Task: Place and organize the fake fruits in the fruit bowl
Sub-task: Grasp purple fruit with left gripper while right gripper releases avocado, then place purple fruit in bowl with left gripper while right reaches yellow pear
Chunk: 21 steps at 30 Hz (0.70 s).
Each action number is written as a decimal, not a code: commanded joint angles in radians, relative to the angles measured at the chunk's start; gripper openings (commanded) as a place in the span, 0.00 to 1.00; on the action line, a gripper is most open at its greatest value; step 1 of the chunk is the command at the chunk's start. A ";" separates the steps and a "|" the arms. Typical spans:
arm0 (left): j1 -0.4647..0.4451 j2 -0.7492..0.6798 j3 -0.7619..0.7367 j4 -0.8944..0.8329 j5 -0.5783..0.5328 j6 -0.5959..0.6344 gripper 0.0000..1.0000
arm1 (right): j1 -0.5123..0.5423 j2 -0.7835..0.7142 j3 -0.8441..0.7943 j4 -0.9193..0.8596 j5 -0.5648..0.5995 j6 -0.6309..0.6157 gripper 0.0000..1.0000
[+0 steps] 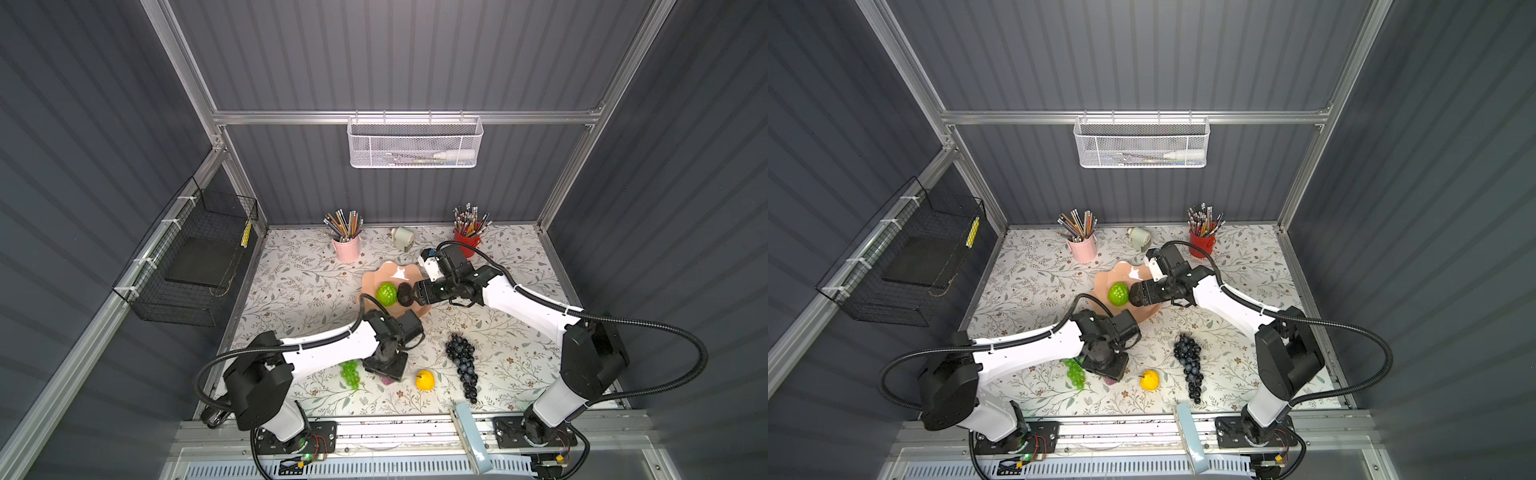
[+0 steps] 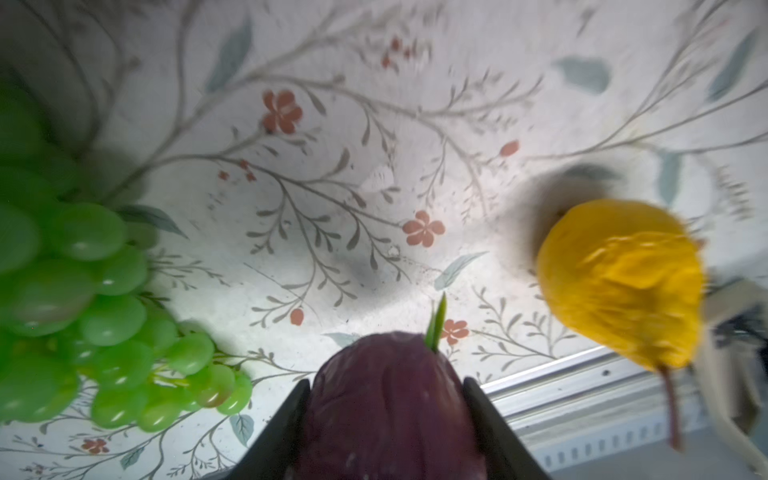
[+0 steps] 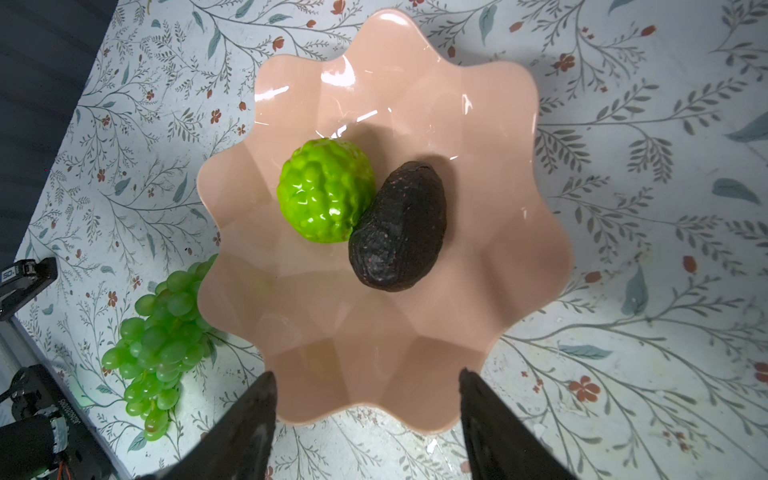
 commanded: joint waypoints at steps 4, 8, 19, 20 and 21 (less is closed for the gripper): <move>0.162 -0.055 0.178 -0.062 -0.083 0.135 0.48 | 0.008 -0.073 -0.024 -0.054 0.011 -0.042 0.70; 0.259 0.028 0.254 -0.037 -0.106 0.202 0.48 | 0.011 -0.122 -0.040 -0.051 0.009 -0.038 0.70; 0.405 0.240 0.301 0.137 -0.025 0.270 0.46 | 0.114 -0.228 -0.101 -0.125 0.029 -0.041 0.70; 0.406 0.258 0.301 0.147 -0.019 0.274 0.46 | 0.131 -0.238 -0.122 -0.128 0.029 -0.029 0.70; 0.406 0.274 0.301 0.152 -0.015 0.277 0.47 | 0.151 -0.249 -0.141 -0.132 0.031 -0.013 0.70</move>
